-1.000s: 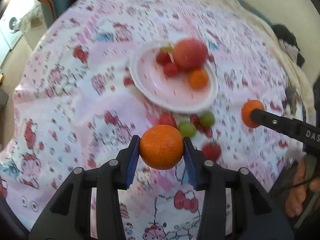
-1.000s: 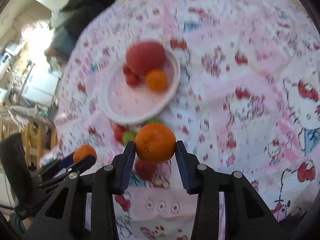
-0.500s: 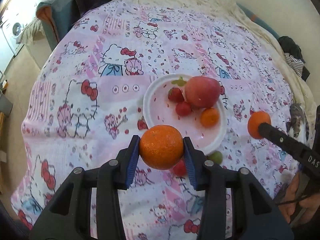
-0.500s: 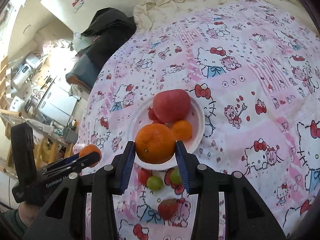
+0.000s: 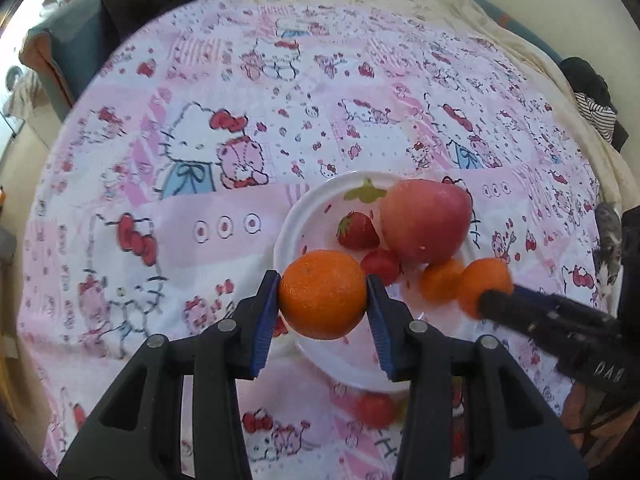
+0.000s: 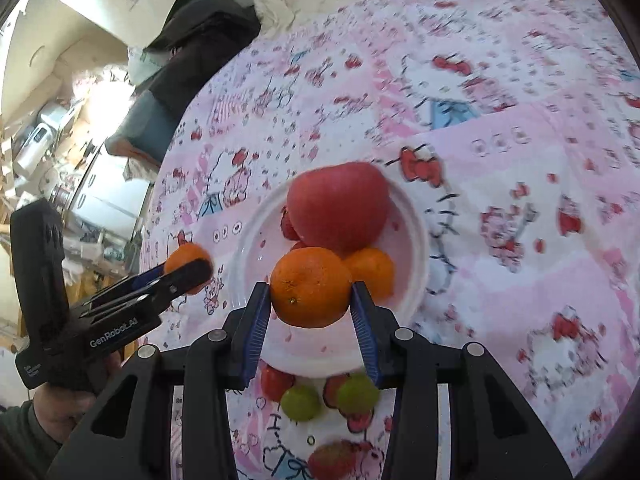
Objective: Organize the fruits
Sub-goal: 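Lower both tangerines onto the plate and open both grippers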
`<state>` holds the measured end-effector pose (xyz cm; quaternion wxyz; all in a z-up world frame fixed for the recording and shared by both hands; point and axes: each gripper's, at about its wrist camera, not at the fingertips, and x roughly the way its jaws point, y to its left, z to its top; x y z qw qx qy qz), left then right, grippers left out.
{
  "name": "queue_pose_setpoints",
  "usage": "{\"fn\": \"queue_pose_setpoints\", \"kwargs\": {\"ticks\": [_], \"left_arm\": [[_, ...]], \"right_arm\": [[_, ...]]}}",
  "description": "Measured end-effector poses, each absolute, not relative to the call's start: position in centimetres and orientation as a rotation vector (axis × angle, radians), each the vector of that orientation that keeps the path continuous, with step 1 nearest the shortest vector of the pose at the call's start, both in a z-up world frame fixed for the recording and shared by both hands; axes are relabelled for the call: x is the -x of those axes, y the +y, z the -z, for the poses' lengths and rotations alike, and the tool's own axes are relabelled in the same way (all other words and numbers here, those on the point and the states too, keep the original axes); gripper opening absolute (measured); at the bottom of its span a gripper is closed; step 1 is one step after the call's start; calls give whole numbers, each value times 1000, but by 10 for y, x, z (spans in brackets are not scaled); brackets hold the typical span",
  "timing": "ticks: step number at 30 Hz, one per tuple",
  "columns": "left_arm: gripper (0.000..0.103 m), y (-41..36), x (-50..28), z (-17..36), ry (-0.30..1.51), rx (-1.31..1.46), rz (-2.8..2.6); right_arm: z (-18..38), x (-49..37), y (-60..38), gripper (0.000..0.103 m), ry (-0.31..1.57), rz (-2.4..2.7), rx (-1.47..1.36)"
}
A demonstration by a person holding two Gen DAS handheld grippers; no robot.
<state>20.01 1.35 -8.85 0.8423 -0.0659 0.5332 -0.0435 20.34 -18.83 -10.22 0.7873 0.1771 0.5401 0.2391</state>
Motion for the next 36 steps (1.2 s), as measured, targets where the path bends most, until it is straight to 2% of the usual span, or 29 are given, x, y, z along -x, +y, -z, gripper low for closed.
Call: {"fn": "queue_pose_setpoints", "kwargs": {"ticks": [13,30,31,33,34,36], "left_arm": [[39,14,-212,123,1222,190,103],[40,14,-216,123,1240,183,104],[41,14,-216,123,1241,183,105],[59,14,-215,121,1231,189,106],[73,14,-214,119,1220,189,101],[77,15,-214,114,1193,184,93]], "right_arm": [[139,-209,-183,43,1312,-472,-410],[137,-206,-173,46,1323,-465,-333],[137,-206,-173,46,1322,-465,-323],[137,-205,-169,46,1326,-465,-294],[138,-205,-168,47,1329,-469,-291],[138,-204,-167,53,1328,-476,-294]]}}
